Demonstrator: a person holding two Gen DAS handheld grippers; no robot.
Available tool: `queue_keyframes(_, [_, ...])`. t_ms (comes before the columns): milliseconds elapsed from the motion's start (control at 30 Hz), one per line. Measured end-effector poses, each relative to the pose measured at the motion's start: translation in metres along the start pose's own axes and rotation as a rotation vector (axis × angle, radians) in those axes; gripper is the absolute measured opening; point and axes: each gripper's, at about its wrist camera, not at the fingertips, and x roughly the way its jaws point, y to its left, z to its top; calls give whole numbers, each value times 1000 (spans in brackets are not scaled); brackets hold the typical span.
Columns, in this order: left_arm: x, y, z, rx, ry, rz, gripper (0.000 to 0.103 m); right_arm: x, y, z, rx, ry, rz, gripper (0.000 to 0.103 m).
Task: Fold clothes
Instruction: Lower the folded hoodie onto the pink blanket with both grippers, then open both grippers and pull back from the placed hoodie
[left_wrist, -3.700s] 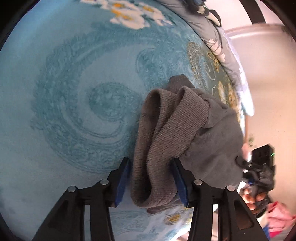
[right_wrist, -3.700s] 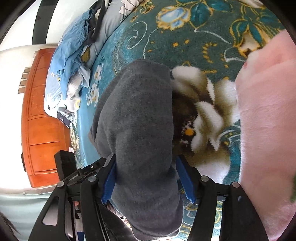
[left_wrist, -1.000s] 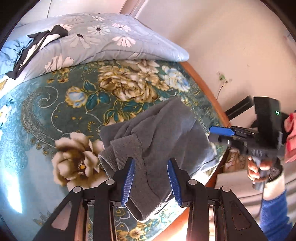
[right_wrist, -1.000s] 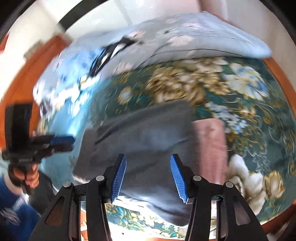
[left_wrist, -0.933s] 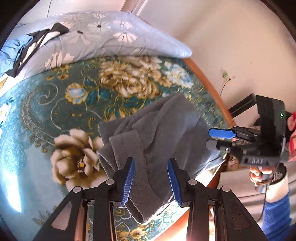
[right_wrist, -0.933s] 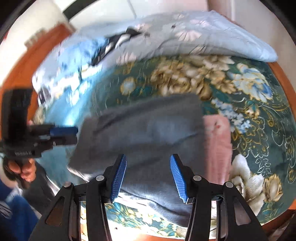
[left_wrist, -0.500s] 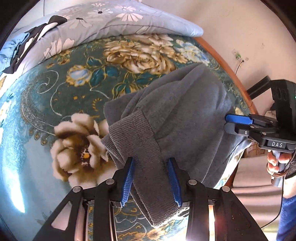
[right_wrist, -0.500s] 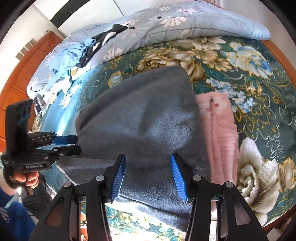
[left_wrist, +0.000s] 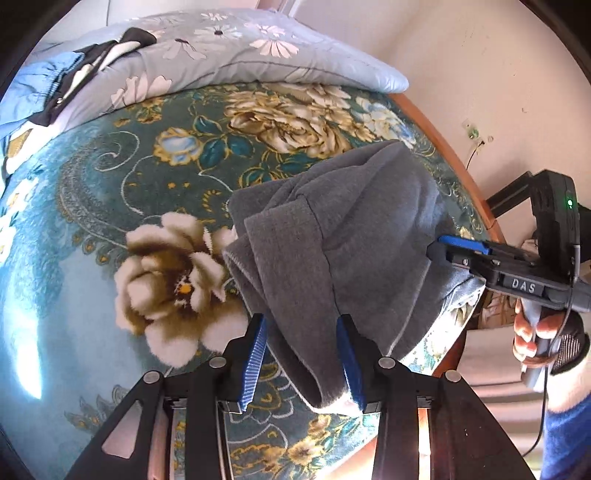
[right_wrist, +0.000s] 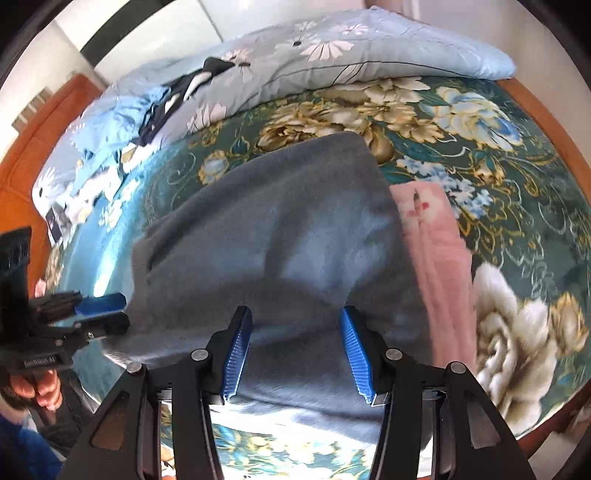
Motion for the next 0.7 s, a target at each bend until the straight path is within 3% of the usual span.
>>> queue_keyframes(133, [-11, 1, -16, -31, -65, 24, 50, -8, 16, -18, 13, -26, -36, 51])
queue_keyframes(233, [-17, 5, -23, -67, -95, 24, 60, -12, 25, -31, -8, -42, -67, 51])
queue_keyframes(700, [-36, 22, -65, -124, -158, 76, 103, -5, 45, -78, 59, -27, -159, 55])
